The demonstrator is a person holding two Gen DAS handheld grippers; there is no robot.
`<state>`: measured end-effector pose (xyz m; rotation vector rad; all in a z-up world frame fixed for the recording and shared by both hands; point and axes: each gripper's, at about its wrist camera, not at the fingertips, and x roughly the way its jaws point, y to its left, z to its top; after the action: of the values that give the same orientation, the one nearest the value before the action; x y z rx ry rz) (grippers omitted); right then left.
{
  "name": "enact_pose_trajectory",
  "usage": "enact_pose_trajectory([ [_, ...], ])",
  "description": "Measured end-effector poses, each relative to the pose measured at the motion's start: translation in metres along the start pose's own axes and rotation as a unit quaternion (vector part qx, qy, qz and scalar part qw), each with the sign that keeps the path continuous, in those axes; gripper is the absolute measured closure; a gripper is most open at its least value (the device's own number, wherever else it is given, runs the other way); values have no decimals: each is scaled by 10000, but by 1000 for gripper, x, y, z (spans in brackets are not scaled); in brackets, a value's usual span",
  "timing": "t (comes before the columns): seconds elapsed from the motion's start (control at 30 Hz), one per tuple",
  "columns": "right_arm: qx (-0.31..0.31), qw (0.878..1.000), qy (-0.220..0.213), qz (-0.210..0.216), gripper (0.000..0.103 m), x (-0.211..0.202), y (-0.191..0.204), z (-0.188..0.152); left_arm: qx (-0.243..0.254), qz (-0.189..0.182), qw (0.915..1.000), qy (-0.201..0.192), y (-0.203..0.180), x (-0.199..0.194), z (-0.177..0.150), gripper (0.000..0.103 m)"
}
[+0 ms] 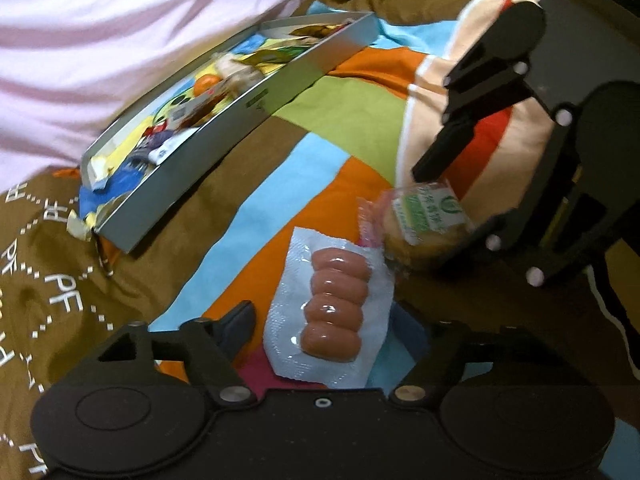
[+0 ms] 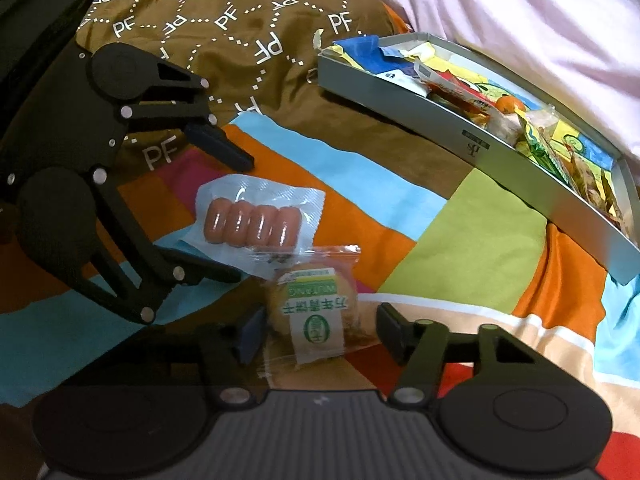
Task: Organize snacks
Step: 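Grasp the sausage pack with the left gripper while the right gripper grasps the biscuit packet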
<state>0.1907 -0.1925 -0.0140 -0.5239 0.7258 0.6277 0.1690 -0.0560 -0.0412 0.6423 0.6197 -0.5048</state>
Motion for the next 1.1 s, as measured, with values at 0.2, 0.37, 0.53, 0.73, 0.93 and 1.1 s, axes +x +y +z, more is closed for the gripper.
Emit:
enact_pose_trajectory([
  [0.2, 135, 9999, 102, 2, 49, -3, 0, 2, 66, -48, 9999, 137, -5, 0, 2, 33],
  [0.37, 166, 9997, 170, -42, 49, -9, 0, -1, -58, -107, 9995, 277, -4, -2, 4, 37],
  [0.53, 154, 9996, 223, -72, 49, -18, 2, -6, -746, -328, 9953, 531, 5, -7, 5, 38],
  [0.73, 117, 9996, 261, -88, 49, -24, 4, -9, -1753, -620, 9786, 878, 15, -14, 1, 38],
  [0.93, 103, 9995, 284, -80, 50, -30, 7, -9, -2435, -787, 9600, 1135, 21, -19, -4, 38],
  [1.1, 142, 9991, 403, -34, 50, -32, 10, -11, -2634, -829, 9530, 1244, 21, -22, -8, 37],
])
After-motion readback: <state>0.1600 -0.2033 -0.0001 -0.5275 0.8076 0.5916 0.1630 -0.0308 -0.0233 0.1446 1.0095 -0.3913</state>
